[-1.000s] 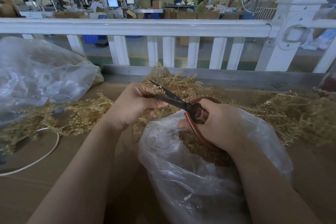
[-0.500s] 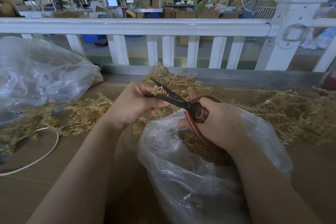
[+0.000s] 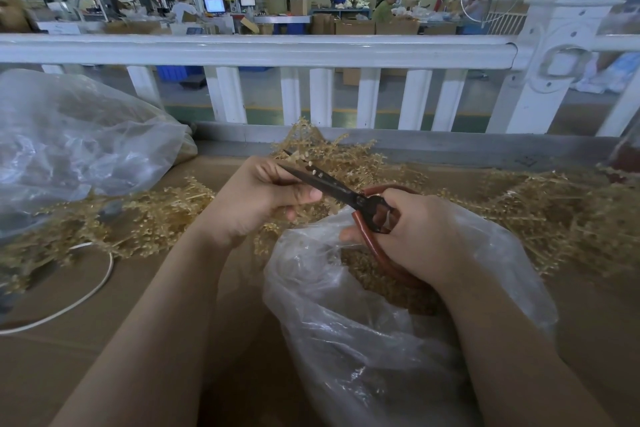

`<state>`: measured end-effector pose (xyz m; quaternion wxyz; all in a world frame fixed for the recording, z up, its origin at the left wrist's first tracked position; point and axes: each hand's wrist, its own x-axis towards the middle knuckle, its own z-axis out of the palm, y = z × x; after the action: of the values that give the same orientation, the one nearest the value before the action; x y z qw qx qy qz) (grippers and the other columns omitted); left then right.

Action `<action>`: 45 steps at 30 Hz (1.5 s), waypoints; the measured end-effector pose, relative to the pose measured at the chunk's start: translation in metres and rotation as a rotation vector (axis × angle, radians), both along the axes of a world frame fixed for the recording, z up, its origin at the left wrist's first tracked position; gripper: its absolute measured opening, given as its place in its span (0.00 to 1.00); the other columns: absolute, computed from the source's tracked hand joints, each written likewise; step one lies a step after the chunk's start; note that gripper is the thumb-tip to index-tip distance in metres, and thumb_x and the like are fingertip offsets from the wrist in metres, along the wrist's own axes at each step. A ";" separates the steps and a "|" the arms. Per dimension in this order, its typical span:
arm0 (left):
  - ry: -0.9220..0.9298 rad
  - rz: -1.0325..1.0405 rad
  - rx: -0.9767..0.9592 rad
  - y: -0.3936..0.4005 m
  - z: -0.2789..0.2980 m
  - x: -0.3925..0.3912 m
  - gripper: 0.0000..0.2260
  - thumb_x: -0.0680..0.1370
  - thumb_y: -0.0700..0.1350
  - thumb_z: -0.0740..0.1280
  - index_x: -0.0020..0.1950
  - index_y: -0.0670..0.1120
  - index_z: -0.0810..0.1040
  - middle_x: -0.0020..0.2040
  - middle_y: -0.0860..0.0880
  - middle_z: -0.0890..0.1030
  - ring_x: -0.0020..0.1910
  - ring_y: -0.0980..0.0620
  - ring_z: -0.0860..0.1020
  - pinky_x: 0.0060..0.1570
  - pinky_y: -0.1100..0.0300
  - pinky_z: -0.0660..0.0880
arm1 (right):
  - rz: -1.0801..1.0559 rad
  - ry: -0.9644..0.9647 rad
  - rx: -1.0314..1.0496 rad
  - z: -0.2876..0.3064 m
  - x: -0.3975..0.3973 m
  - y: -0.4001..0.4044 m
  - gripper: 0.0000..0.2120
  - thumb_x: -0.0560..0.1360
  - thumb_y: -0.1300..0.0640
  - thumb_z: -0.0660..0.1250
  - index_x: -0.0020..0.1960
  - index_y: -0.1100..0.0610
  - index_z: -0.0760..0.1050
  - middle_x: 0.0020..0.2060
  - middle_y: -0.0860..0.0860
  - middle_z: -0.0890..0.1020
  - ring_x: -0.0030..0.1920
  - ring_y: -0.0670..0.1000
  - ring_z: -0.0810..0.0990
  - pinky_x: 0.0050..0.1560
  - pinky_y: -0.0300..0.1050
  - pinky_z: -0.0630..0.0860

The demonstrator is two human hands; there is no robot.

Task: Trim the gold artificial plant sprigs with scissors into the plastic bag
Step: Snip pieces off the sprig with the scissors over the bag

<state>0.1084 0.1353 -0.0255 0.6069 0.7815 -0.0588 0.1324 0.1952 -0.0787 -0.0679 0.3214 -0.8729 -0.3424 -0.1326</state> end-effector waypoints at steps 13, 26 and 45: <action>0.121 0.215 -0.182 0.004 -0.005 0.005 0.04 0.65 0.46 0.74 0.38 0.48 0.87 0.32 0.51 0.82 0.25 0.58 0.74 0.27 0.70 0.70 | -0.008 0.228 0.147 -0.001 -0.002 0.000 0.26 0.60 0.21 0.64 0.38 0.43 0.77 0.35 0.33 0.81 0.37 0.38 0.80 0.36 0.41 0.77; 0.141 0.097 0.066 -0.041 -0.019 0.026 0.05 0.76 0.42 0.72 0.47 0.40 0.85 0.43 0.38 0.83 0.40 0.50 0.76 0.45 0.56 0.74 | 0.106 0.524 0.392 0.009 -0.005 0.006 0.10 0.77 0.51 0.73 0.39 0.55 0.82 0.27 0.49 0.83 0.28 0.43 0.81 0.31 0.30 0.73; 0.107 0.190 -0.320 -0.046 -0.013 0.022 0.09 0.79 0.39 0.68 0.39 0.45 0.83 0.35 0.51 0.83 0.37 0.56 0.79 0.38 0.68 0.73 | 0.129 0.463 0.377 0.007 -0.005 0.005 0.12 0.76 0.47 0.73 0.39 0.54 0.80 0.27 0.47 0.83 0.27 0.41 0.80 0.31 0.27 0.73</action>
<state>0.1301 0.0888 -0.0381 0.7104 0.6829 0.0693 0.1552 0.1898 -0.0734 -0.0610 0.5549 -0.7813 -0.2842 0.0296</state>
